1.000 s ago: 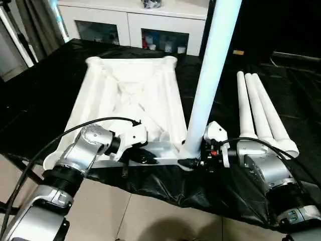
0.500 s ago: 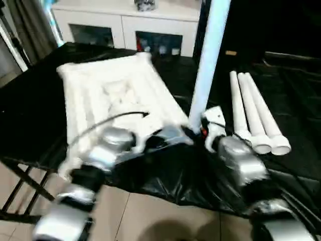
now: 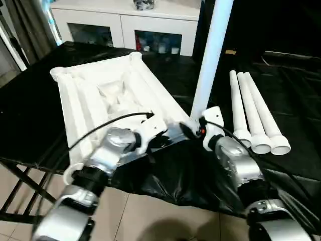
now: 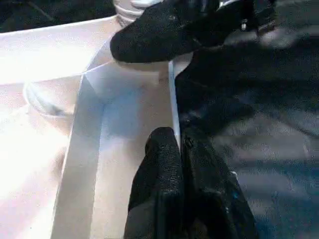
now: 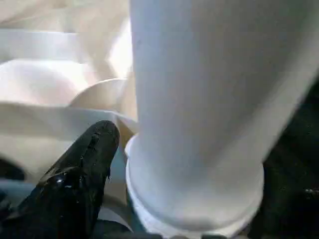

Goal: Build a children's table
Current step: Rotate leg to tighten

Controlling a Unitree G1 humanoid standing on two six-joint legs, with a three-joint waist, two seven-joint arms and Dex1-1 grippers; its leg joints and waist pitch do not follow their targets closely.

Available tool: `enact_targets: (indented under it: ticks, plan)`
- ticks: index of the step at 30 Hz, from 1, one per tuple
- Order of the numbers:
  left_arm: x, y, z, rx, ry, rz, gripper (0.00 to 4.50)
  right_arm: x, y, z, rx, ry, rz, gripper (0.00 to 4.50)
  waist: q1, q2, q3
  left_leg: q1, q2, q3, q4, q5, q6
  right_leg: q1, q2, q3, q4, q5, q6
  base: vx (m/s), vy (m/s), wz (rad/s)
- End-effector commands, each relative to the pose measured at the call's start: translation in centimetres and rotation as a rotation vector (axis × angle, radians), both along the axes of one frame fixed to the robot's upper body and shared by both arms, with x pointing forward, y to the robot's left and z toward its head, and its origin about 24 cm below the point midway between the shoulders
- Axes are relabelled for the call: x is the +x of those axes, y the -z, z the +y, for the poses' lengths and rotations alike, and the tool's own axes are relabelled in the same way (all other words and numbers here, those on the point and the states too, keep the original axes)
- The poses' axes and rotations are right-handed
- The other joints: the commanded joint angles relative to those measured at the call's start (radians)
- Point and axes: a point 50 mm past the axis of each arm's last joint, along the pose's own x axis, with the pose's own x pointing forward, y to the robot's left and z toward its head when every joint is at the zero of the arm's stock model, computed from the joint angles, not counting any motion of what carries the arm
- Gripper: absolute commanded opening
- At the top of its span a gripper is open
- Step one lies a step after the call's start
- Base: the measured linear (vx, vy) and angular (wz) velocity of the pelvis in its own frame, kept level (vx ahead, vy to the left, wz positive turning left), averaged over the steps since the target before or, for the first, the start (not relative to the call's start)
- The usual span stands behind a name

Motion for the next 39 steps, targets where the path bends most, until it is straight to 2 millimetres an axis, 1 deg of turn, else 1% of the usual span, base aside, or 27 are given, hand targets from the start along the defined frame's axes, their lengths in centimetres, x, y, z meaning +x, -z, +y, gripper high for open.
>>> enact_targets:
  ticks: [1,2,5,6,9,10,11,13,14,16,17,19,20,22,24,25,26,27,28,29,30,32,33,34,35,36,39]
  plan:
    - [-0.7,-1.0,-1.2,-0.019,0.164,-0.034,0.00,-1.1,0.3,1.4,-0.008,-0.187,0.014,3.83,0.002,0.001,-0.068,-0.017,0.023,-0.002,-0.064,-0.069,0.112,0.070,-0.071,0.065,-0.063,-0.160,-0.202,0.000,0.000,0.00]
    - [-0.8,-1.0,-0.9,-0.006,0.180,-0.028,0.00,-1.3,0.2,1.3,-0.009,-0.232,0.014,3.83,0.002,0.002,-0.069,-0.018,0.023,0.000,-0.062,-0.051,0.124,0.069,-0.069,0.066,-0.057,-0.112,-0.216,0.000,0.000,0.00]
    - [-0.8,-1.0,0.2,0.025,0.223,-0.019,0.00,-2.2,-0.1,0.7,-0.023,-0.389,0.036,3.83,0.005,0.001,-0.069,-0.017,0.025,-0.001,-0.061,-0.038,0.140,0.071,-0.070,0.065,-0.052,-0.084,-0.234,0.000,0.000,0.00]
    - [-0.8,-1.1,0.7,0.038,0.238,-0.015,0.00,-2.6,-0.2,0.4,-0.032,-0.456,0.053,3.83,0.008,0.001,-0.067,-0.016,0.027,0.001,-0.060,-0.037,0.147,0.070,-0.069,0.066,-0.052,-0.077,-0.241,0.000,0.000,0.00]
    - [-0.7,-1.3,1.4,0.055,0.263,-0.002,0.00,-3.2,-0.3,-0.2,-0.051,-0.565,0.084,3.83,0.015,-0.003,-0.067,-0.018,0.028,0.003,-0.060,-0.049,0.143,0.072,-0.071,0.065,-0.055,-0.106,-0.232,0.000,0.000,0.00]
    - [-0.6,-1.4,1.8,0.065,0.281,0.007,0.00,-3.6,-0.4,-0.6,-0.065,-0.630,0.104,3.59,0.018,-0.005,-0.065,-0.019,0.026,0.003,-0.061,-0.057,0.134,0.071,-0.071,0.065,-0.058,-0.140,-0.222,0.000,0.000,0.00]
    - [-0.6,-1.4,1.8,0.065,0.281,0.007,0.00,-3.6,-0.4,-0.6,-0.065,-0.630,0.104,3.50,0.021,-0.004,-0.066,-0.017,0.026,0.004,-0.060,-0.061,0.131,0.070,-0.071,0.064,-0.059,-0.153,-0.217,0.000,0.000,0.00]
    - [-0.5,-1.5,2.1,0.074,0.291,0.013,0.00,-3.7,-0.5,-0.8,-0.079,-0.663,0.115,3.50,0.024,-0.004,-0.064,-0.016,0.028,0.004,-0.062,-0.070,0.121,0.068,-0.072,0.065,-0.062,-0.178,-0.211,0.000,0.000,0.00]
    - [-0.4,-1.6,2.2,0.076,0.296,0.016,0.00,-3.7,-0.6,-0.8,-0.075,-0.677,0.122,3.45,0.025,-0.006,-0.065,-0.015,0.028,0.004,-0.062,-0.073,0.114,0.068,-0.072,0.066,-0.063,-0.186,-0.207,0.000,0.000,0.00]
    - [-0.4,-1.7,2.3,0.080,0.302,0.014,0.00,-3.7,-0.8,-0.7,-0.059,-0.694,0.128,3.18,0.027,-0.006,-0.065,-0.016,0.027,0.004,-0.062,-0.064,0.111,0.069,-0.071,0.066,-0.061,-0.182,-0.206,0.000,0.000,0.00]
    - [-0.3,-1.8,2.3,0.078,0.299,0.013,0.00,-3.6,-0.9,-0.6,-0.046,-0.690,0.129,3.18,0.027,-0.005,-0.066,-0.016,0.026,0.003,-0.062,-0.059,0.110,0.070,-0.070,0.065,-0.061,-0.178,-0.204,0.000,0.000,0.00]
    - [-0.2,-1.8,2.1,0.070,0.281,0.010,0.00,-3.5,-0.8,-0.3,-0.030,-0.660,0.123,3.08,0.028,-0.005,-0.068,-0.017,0.027,0.003,-0.061,-0.047,0.107,0.070,-0.072,0.066,-0.058,-0.163,-0.207,0.000,0.000,0.00]
    - [-0.2,-1.8,2.1,0.069,0.280,0.010,0.00,-3.5,-0.8,-0.3,-0.029,-0.658,0.123,2.95,0.028,-0.005,-0.068,-0.018,0.027,0.002,-0.061,-0.042,0.106,0.071,-0.071,0.065,-0.056,-0.154,-0.209,0.000,0.000,0.00]
    - [-0.1,-1.6,1.8,0.046,0.251,0.014,0.00,-3.3,-0.5,0.1,-0.013,-0.598,0.118,2.81,0.027,-0.005,-0.066,-0.018,0.026,0.002,-0.062,-0.052,0.102,0.069,-0.072,0.065,-0.060,-0.170,-0.206,0.000,0.000,0.00]
    - [0.3,-1.5,1.1,0.015,0.166,0.006,0.00,-2.5,0.2,0.4,-0.036,-0.436,0.100,2.79,0.023,-0.005,-0.062,-0.013,0.023,0.003,-0.064,-0.080,0.076,0.065,-0.072,0.064,-0.069,-0.238,-0.188,0.000,0.000,0.00]
    - [0.4,-1.5,0.9,0.010,0.146,0.003,0.00,-2.3,0.4,0.5,-0.040,-0.397,0.097,2.79,0.021,-0.006,-0.061,-0.014,0.022,0.002,-0.066,-0.088,0.067,0.066,-0.073,0.064,-0.072,-0.261,-0.179,0.000,0.000,0.00]
    - [0.6,-1.4,0.6,0.001,0.114,-0.001,0.00,-1.9,0.6,0.6,-0.046,-0.332,0.093,2.77,0.016,-0.007,-0.060,-0.015,0.020,0.001,-0.066,-0.096,0.057,0.067,-0.073,0.063,-0.077,-0.304,-0.162,0.000,0.000,0.00]
    - [0.8,-1.2,-0.3,-0.015,0.054,-0.011,0.00,-1.4,1.1,1.0,-0.056,-0.225,0.088,2.75,0.009,-0.005,-0.057,-0.012,0.021,0.001,-0.068,-0.107,0.042,0.061,-0.073,0.062,-0.082,-0.340,-0.153,0.000,0.000,0.00]
    - [0.9,-1.2,-0.9,-0.024,0.023,-0.016,0.00,-1.2,1.4,1.2,-0.062,-0.173,0.086,2.75,0.007,-0.006,-0.058,-0.011,0.018,0.000,-0.068,-0.117,0.038,0.063,-0.072,0.060,-0.084,-0.364,-0.148,0.000,0.000,0.00]
    - [1.0,-1.1,-1.6,-0.036,-0.021,-0.029,0.00,-0.8,1.6,1.5,-0.048,-0.087,0.091,2.74,0.005,-0.005,-0.058,-0.009,0.015,0.001,-0.067,-0.124,0.040,0.062,-0.071,0.059,-0.091,-0.391,-0.137,0.000,0.000,0.00]
    - [1.1,-1.0,-2.5,-0.054,-0.057,-0.035,0.00,-0.5,1.7,1.9,-0.030,-0.004,0.098,2.74,0.002,-0.007,-0.057,-0.010,0.015,0.002,-0.066,-0.123,0.043,0.060,-0.070,0.061,-0.093,-0.396,-0.133,0.000,0.000,0.00]
    - [1.0,-0.9,-4.0,-0.080,-0.087,-0.043,0.00,-0.2,1.8,2.7,-0.018,0.083,0.097,2.74,0.003,-0.005,-0.059,-0.010,0.014,0.002,-0.066,-0.116,0.049,0.059,-0.069,0.059,-0.094,-0.393,-0.130,0.000,0.000,0.00]
    - [0.8,-0.9,-4.7,-0.096,-0.084,-0.039,0.00,-0.2,1.8,3.2,-0.022,0.099,0.093,2.74,0.003,-0.008,-0.060,-0.011,0.015,0.002,-0.066,-0.110,0.054,0.059,-0.069,0.060,-0.092,-0.377,-0.129,0.000,0.000,0.00]
    - [0.8,-0.9,-4.8,-0.098,-0.084,-0.038,0.00,-0.2,1.8,3.2,-0.022,0.100,0.093,2.74,0.003,-0.009,-0.060,-0.014,0.015,0.002,-0.067,-0.104,0.058,0.061,-0.068,0.060,-0.091,-0.366,-0.129,0.000,0.000,0.00]
    - [0.6,-0.9,-5.4,-0.113,-0.073,-0.034,0.00,-0.2,1.7,3.7,-0.023,0.098,0.082,2.74,0.004,-0.006,-0.063,-0.015,0.015,0.001,-0.066,-0.093,0.066,0.062,-0.068,0.061,-0.086,-0.336,-0.135,0.000,0.000,0.00]
    - [0.4,-0.9,-5.7,-0.119,-0.061,-0.033,0.00,-0.3,1.6,4.1,-0.019,0.084,0.071,2.74,0.005,-0.007,-0.064,-0.016,0.015,0.002,-0.065,-0.086,0.073,0.062,-0.069,0.061,-0.084,-0.307,-0.143,0.000,0.000,0.00]
    - [0.3,-0.7,-5.5,-0.081,-0.027,-0.055,0.00,-0.1,1.5,3.7,-0.013,0.096,0.048,2.74,0.003,-0.006,-0.065,-0.019,0.017,0.001,-0.065,-0.082,0.088,0.064,-0.068,0.061,-0.078,-0.256,-0.161,0.000,0.000,0.00]
